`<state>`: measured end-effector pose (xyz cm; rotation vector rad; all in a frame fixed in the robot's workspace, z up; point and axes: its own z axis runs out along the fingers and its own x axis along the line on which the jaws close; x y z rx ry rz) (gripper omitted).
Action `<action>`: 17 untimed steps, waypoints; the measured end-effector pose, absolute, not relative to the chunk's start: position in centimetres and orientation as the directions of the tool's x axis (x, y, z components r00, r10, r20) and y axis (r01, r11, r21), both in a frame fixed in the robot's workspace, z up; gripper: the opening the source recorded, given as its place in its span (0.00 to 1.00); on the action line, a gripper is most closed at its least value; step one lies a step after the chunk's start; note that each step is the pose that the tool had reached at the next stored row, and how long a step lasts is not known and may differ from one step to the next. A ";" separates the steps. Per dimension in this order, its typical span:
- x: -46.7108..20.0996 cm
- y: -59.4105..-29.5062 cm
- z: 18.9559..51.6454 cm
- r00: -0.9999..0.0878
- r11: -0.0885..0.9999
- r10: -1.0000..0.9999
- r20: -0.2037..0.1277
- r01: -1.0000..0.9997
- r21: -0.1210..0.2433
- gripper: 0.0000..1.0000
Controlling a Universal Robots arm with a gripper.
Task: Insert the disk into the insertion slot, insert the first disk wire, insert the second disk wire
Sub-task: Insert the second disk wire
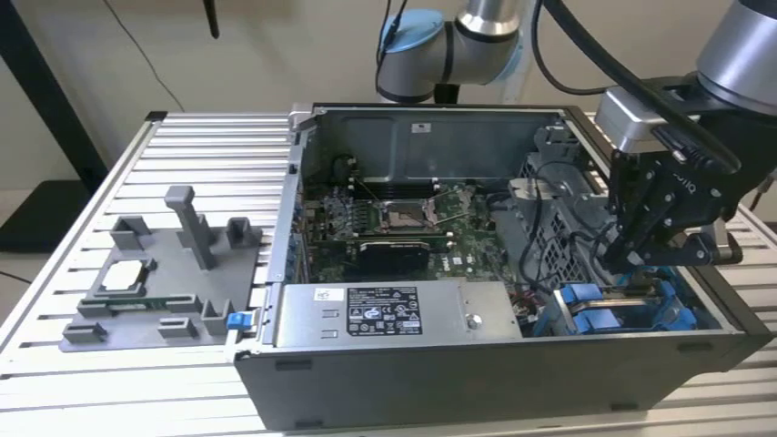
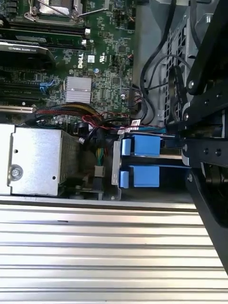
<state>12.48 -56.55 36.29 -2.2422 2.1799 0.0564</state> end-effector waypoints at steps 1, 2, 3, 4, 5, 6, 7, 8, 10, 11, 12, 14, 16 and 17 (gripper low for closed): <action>12.5 -56.6 36.2 0.028 -0.028 -0.999 -0.035 -0.999 0.015 0.00; 12.7 -56.6 36.1 0.028 -0.028 -0.999 -0.036 -0.999 0.015 0.00; 12.8 -56.6 36.0 0.028 -0.028 -0.999 -0.035 -0.999 0.015 0.00; 12.8 -56.7 35.9 0.028 -0.028 -0.999 -0.035 -0.999 0.015 0.00; 12.9 -56.7 35.8 0.028 -0.028 -0.999 -0.035 -0.999 0.015 0.00; 12.9 -56.7 35.8 0.028 -0.028 -0.999 -0.036 -0.999 0.015 0.00; 13.0 -56.7 35.7 0.028 -0.028 -0.999 -0.036 -0.999 0.015 0.00; 13.0 -56.7 35.7 0.028 -0.028 -0.999 -0.035 -0.999 0.015 0.00; 13.1 -56.8 35.6 0.028 -0.028 -0.999 -0.035 -0.999 0.015 0.00; 13.1 -56.8 35.5 0.028 -0.028 -0.999 -0.036 -0.999 0.015 0.00; 13.1 -56.8 35.4 0.028 -0.028 -0.999 -0.036 -0.999 0.015 0.00; 13.2 -56.9 35.3 0.028 -0.028 -0.999 -0.035 -0.999 0.015 0.00; 13.3 -56.9 35.1 0.028 -0.028 -0.999 -0.036 -0.999 0.015 0.00; 13.3 -56.9 35.1 0.028 -0.028 -0.999 -0.035 -0.999 0.015 0.00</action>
